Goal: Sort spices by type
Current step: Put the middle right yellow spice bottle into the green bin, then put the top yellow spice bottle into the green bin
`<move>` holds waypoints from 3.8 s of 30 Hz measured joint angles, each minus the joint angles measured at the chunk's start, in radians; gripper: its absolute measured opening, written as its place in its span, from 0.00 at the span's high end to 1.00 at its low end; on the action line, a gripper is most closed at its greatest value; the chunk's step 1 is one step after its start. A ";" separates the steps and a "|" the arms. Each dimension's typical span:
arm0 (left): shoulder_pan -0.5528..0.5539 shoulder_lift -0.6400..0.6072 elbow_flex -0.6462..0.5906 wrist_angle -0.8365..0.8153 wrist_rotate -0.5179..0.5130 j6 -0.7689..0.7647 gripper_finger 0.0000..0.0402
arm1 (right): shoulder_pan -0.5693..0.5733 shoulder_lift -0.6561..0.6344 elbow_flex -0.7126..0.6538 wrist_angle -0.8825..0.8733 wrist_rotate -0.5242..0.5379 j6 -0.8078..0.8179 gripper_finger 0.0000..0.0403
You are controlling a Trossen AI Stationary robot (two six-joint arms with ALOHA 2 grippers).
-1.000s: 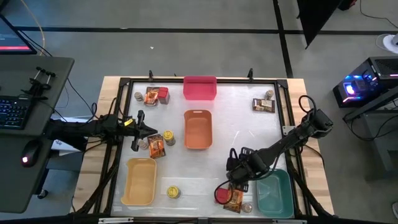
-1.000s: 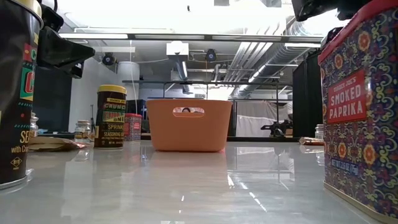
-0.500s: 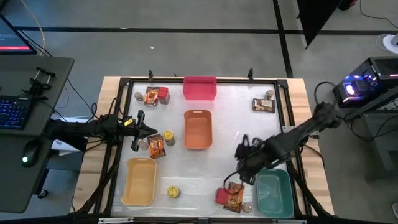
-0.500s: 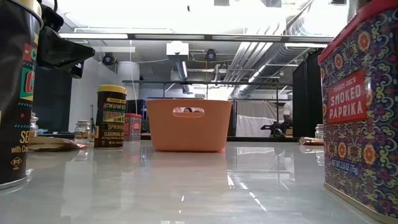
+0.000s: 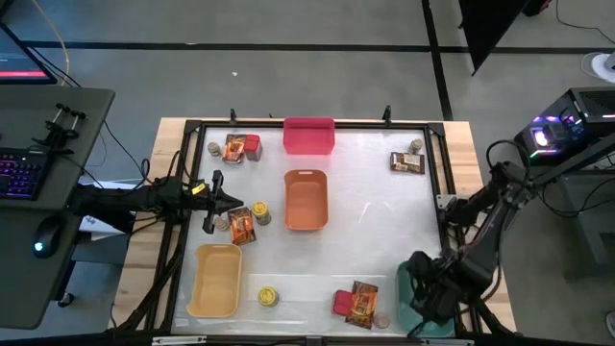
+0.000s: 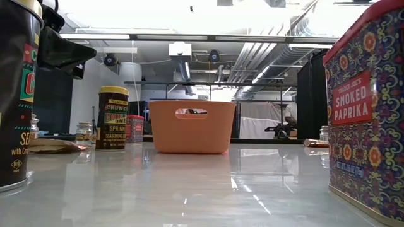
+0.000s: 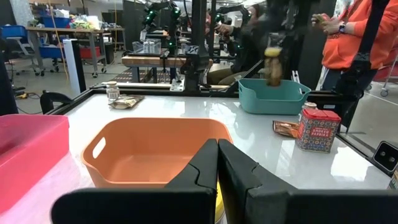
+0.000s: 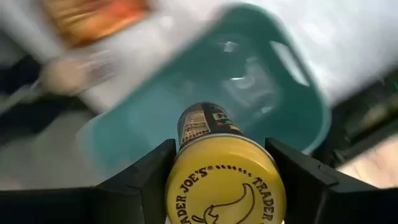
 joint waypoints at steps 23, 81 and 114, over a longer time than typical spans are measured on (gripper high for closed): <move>0.000 0.000 0.000 0.000 0.000 0.000 1.00 | 0.015 -0.017 -0.239 0.060 0.003 0.240 0.41; 0.000 0.000 0.000 0.000 0.000 0.000 1.00 | -0.878 0.781 0.710 0.882 0.137 -1.627 0.24; 0.000 0.000 0.000 0.000 0.000 0.000 1.00 | -0.928 0.817 0.643 0.982 0.179 -1.597 0.24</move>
